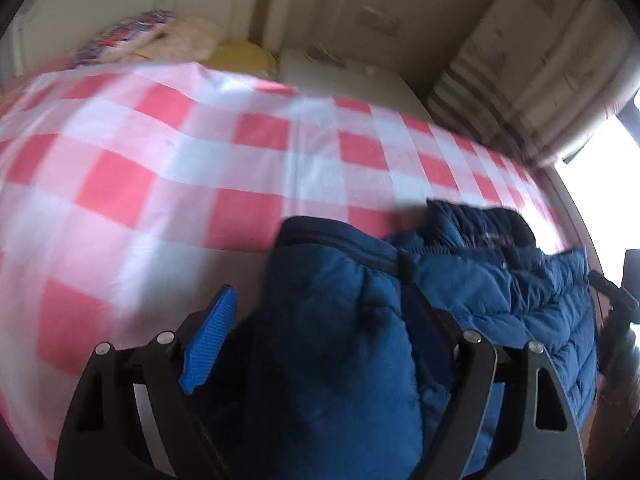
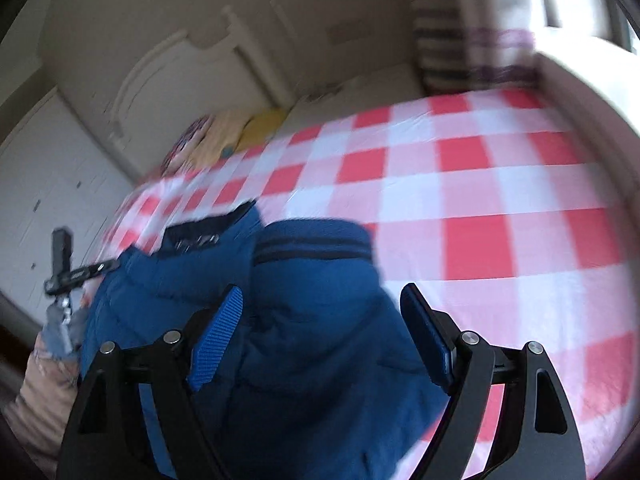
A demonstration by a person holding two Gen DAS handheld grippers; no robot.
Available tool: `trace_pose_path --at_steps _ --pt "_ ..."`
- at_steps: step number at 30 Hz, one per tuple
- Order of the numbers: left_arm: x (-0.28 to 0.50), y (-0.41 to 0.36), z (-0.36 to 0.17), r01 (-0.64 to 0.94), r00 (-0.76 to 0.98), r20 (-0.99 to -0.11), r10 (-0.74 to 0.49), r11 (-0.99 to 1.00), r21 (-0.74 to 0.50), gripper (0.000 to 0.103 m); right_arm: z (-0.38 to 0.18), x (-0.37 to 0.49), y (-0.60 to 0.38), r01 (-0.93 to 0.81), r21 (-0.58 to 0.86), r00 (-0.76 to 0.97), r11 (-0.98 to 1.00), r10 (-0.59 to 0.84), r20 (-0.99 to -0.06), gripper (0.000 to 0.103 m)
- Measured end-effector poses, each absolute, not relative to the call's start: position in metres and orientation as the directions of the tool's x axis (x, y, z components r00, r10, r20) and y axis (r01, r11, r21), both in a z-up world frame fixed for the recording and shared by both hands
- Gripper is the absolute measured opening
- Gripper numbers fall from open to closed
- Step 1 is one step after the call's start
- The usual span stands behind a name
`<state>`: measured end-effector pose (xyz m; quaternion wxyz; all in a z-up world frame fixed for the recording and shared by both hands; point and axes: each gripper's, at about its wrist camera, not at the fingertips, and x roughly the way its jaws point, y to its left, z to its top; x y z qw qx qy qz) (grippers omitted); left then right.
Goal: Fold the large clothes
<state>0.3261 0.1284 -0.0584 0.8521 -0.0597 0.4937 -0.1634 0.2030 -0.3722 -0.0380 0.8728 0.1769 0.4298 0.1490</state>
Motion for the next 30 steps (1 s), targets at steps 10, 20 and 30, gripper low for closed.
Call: trace_pose_path --at_steps 10,20,30 --pt "0.271 0.119 0.007 0.3 0.603 -0.711 -0.362 0.929 -0.218 0.01 0.016 0.155 -0.345 -0.22 0.321 0.737 0.921 0.373 -0.563 0.021" --pt "0.349 0.085 0.0 0.177 0.59 -0.787 -0.183 0.98 -0.095 0.013 0.008 0.238 -0.338 -0.081 0.212 0.701 0.974 0.207 -0.683 0.02" --pt "0.35 0.084 -0.051 0.003 0.615 -0.78 0.112 0.99 0.144 0.073 -0.037 0.245 -0.357 0.026 0.252 0.604 0.967 0.186 -0.775 0.028"
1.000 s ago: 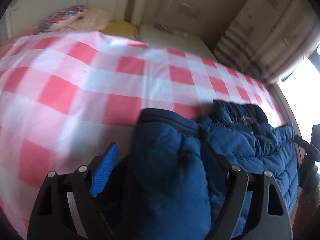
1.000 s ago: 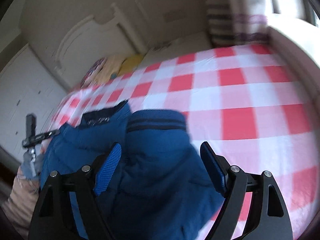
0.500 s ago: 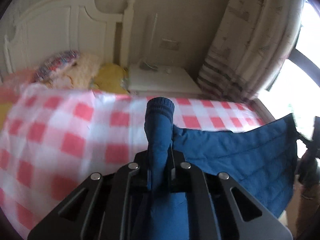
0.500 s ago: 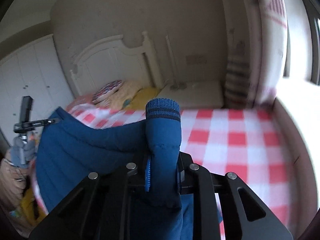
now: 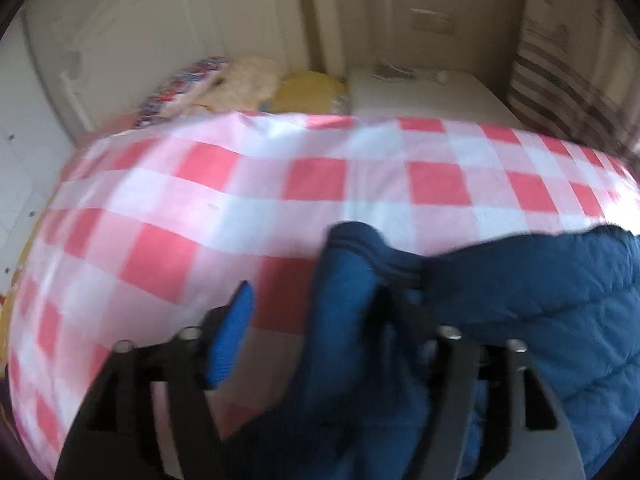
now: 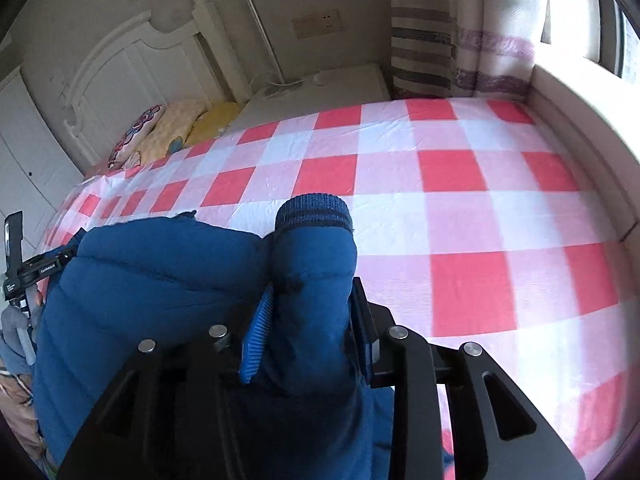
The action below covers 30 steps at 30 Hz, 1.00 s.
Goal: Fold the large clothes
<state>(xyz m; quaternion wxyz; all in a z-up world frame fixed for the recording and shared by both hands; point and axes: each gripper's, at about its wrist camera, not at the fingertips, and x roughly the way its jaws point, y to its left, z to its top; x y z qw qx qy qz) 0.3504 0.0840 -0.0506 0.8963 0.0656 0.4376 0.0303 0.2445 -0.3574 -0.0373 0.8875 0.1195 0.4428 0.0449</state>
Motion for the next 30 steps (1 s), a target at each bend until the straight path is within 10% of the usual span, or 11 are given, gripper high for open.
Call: trace_pose_path --at_steps 3,5,6,7,18,30 --pt "0.334 0.09 -0.017 -0.107 0.681 -0.704 0.2 0.979 0.174 0.078 0.002 0.232 -0.355 0.027 0.242 0.646 0.97 0.168 -0.744 0.035" --pt "0.322 0.084 0.01 -0.09 0.734 -0.662 0.15 0.988 0.123 0.092 0.028 0.223 -0.344 -0.01 0.257 0.693 0.966 0.192 -0.695 0.064" --pt "0.317 0.076 0.022 -0.057 0.757 -0.645 0.106 0.994 0.096 0.101 0.04 0.221 -0.335 -0.026 0.255 0.718 0.967 0.196 -0.668 0.096" --pt "0.312 0.062 0.034 -0.011 0.777 -0.626 0.064 0.996 0.087 0.101 0.057 0.216 -0.319 -0.066 0.249 0.762 0.966 0.21 -0.612 0.099" --pt "0.346 -0.059 -0.015 0.239 0.642 -0.767 0.009 0.948 0.211 0.101 0.014 0.278 -0.202 -0.105 0.104 0.654 0.989 0.147 -0.742 0.074" --pt "0.362 -0.052 -0.079 0.252 0.58 -0.814 -0.041 0.959 0.131 0.101 -0.048 0.296 -0.188 -0.102 0.057 0.563 0.993 0.105 -0.82 0.085"
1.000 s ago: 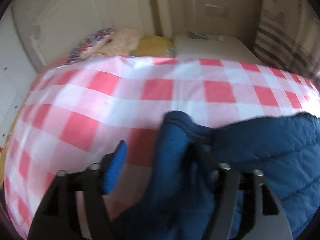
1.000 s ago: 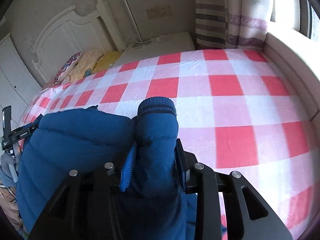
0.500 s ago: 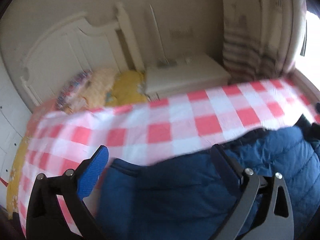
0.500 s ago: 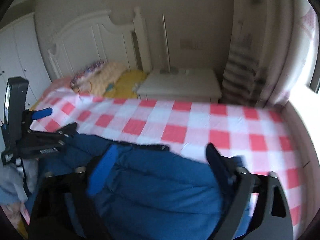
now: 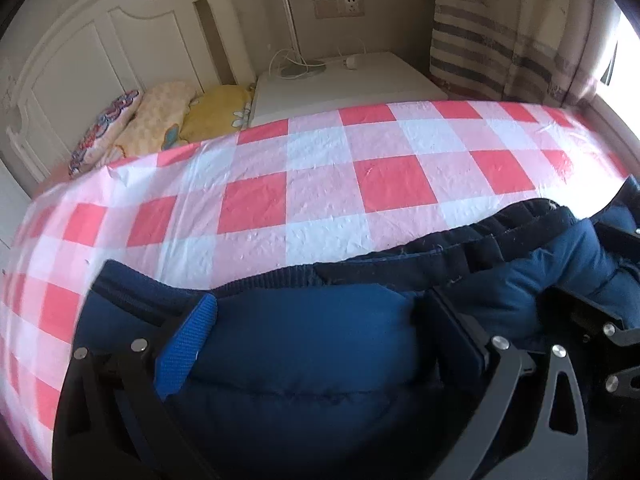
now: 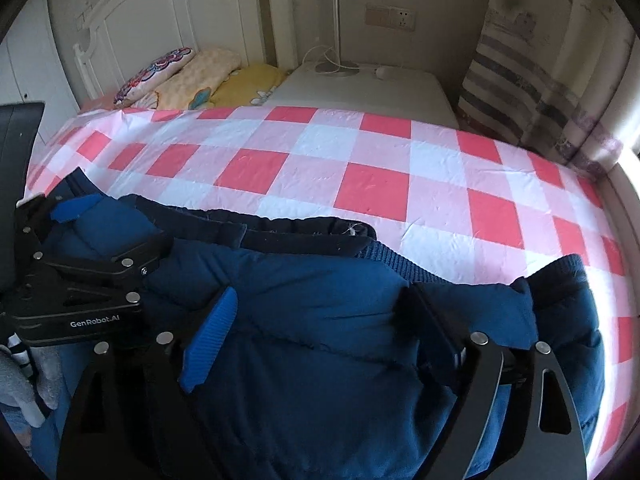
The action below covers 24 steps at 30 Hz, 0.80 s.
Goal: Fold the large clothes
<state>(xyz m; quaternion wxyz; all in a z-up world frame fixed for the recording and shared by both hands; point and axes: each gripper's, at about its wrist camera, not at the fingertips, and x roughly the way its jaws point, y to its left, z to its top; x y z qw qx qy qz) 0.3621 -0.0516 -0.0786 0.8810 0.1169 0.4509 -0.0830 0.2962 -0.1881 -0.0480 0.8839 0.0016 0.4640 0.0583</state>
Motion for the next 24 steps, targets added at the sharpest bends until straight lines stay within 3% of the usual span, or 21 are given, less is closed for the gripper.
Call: trace_pose_path --at_steps 16,22,24 --pt "0.368 -0.04 -0.081 0.247 0.566 -0.814 -0.127 0.969 0.02 0.101 -0.053 0.298 -0.189 -0.111 0.084 0.565 0.99 0.132 -0.814 0.089" --pt "0.367 -0.03 -0.067 0.233 0.556 -0.824 -0.112 0.972 0.025 0.101 -0.04 0.297 -0.2 -0.106 0.153 0.539 0.983 0.186 -0.821 0.088" --pt "0.358 -0.014 -0.052 0.209 0.597 -0.799 -0.072 0.976 0.068 0.101 -0.023 0.285 -0.212 -0.087 0.112 0.565 0.99 0.142 -0.813 0.088"
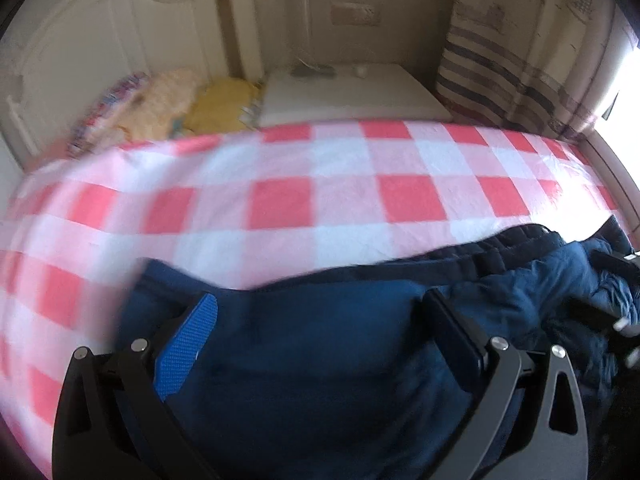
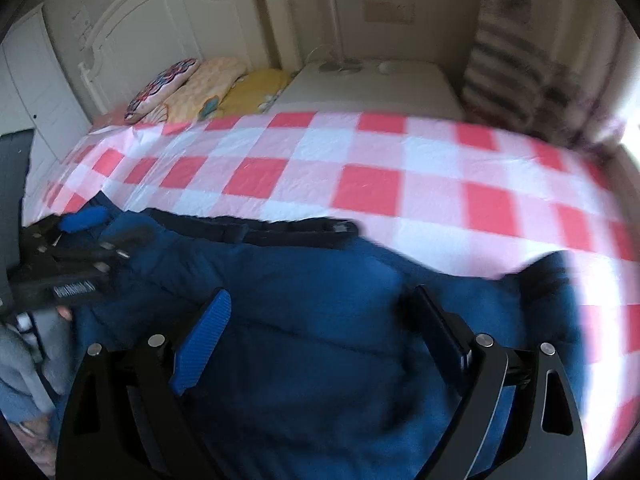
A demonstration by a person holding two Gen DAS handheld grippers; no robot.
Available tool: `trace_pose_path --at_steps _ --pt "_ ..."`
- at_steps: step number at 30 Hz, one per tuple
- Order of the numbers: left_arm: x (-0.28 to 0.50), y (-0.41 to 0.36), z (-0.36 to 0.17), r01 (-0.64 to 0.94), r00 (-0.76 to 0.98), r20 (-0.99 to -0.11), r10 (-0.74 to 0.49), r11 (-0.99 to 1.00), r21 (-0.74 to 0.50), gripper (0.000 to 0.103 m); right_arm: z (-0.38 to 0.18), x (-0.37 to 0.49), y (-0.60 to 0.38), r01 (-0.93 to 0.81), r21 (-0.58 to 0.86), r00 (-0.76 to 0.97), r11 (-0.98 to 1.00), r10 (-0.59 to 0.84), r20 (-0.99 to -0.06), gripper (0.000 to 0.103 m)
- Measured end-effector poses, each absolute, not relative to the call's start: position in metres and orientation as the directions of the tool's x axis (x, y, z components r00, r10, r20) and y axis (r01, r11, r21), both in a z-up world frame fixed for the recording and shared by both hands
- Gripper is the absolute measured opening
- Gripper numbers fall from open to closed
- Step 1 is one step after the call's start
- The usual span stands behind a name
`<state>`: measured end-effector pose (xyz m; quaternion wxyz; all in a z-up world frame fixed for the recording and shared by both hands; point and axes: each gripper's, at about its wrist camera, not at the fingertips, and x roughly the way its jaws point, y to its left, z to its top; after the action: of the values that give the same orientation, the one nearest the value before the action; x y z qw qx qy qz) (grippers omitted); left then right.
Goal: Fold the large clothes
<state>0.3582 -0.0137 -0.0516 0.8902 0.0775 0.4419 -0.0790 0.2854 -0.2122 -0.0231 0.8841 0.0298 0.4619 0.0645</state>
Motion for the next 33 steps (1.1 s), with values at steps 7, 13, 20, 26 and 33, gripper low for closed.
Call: trace_pose_path --at_steps 7,13,20,26,33 --pt "0.362 0.044 -0.069 0.145 0.553 -0.832 -0.035 0.988 0.054 0.101 -0.052 0.279 -0.286 0.065 0.143 0.522 0.988 0.088 -0.848 0.094" --pt "0.369 0.059 -0.073 0.084 0.554 -0.831 -0.049 0.996 -0.003 0.101 -0.06 0.282 -0.297 0.067 0.258 0.556 0.964 0.178 -0.812 0.099" --pt "0.369 0.065 -0.074 0.065 0.551 -0.832 -0.071 0.997 -0.042 0.101 -0.058 0.28 -0.303 0.064 0.31 0.567 0.948 0.221 -0.793 0.099" --pt "0.329 0.055 -0.038 0.006 0.605 -0.796 0.021 0.999 0.031 0.1 -0.013 0.239 -0.26 0.017 0.21 0.598 0.978 0.158 -0.786 0.098" --pt "0.253 -0.015 -0.045 0.212 0.645 -0.764 -0.037 0.968 0.132 0.101 -0.015 0.17 -0.155 -0.284 0.031 0.549 0.958 0.189 -0.814 0.098"
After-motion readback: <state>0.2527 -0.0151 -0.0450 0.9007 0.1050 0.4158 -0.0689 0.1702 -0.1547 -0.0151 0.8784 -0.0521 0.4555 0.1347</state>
